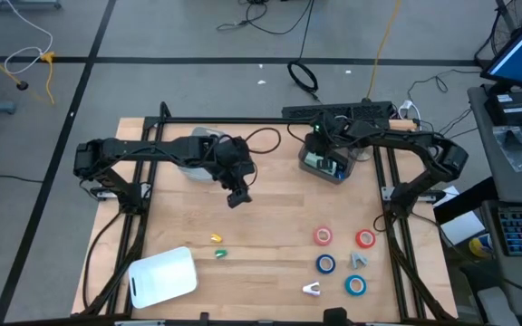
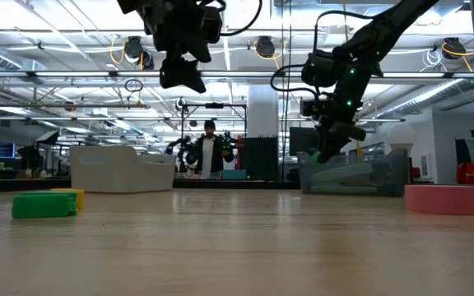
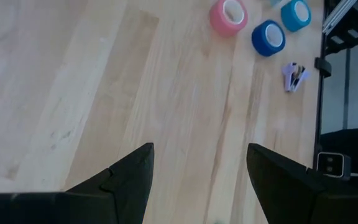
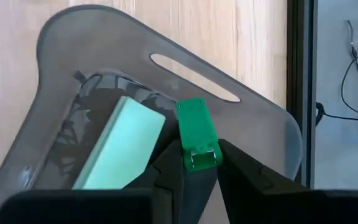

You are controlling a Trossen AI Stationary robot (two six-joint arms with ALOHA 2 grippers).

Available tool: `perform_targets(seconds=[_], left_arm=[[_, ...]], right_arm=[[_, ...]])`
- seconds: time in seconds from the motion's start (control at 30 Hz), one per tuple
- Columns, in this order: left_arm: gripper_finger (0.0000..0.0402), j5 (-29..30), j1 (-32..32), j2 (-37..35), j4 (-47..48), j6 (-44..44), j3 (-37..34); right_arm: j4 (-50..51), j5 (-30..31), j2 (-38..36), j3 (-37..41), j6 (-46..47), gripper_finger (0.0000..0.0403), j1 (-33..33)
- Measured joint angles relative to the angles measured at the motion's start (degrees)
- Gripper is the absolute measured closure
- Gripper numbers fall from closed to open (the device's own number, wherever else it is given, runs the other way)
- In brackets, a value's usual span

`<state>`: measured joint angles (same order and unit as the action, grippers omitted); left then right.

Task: Pick and place Stapler, Stapler remover, tape
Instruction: Put the top small green stapler into the black bin

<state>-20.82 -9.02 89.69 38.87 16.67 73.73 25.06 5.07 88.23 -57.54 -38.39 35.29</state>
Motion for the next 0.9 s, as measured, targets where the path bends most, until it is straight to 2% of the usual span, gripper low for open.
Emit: perform_targets(seconds=[0.23, 0.5, 0.7, 0.9], left_arm=[[0.0146, 0.32, 0.0, -0.01, -3.12, -2.1, 0.0], [0.0146, 9.94, -0.02, 0.0, -6.94, -0.68, 0.0], [0.0146, 12.82, -0.02, -0.01, -9.94, -0.09, 0.02], [0.0146, 18.52, -0.02, -0.02, -13.2, -0.01, 0.04]], right_arm=[[-1.33, -2.21, 0.0, 0.0, 0.09, 0.0332, 0.2], [-0.51, -2.11, 1.81, 0.09, 0.15, 0.0332, 0.26], [-1.79, -2.15, 1.81, 0.04, 1.55, 0.0328, 0.26], [-1.69, -2.17, 1.81, 0.04, 1.68, 0.0312, 0.26]])
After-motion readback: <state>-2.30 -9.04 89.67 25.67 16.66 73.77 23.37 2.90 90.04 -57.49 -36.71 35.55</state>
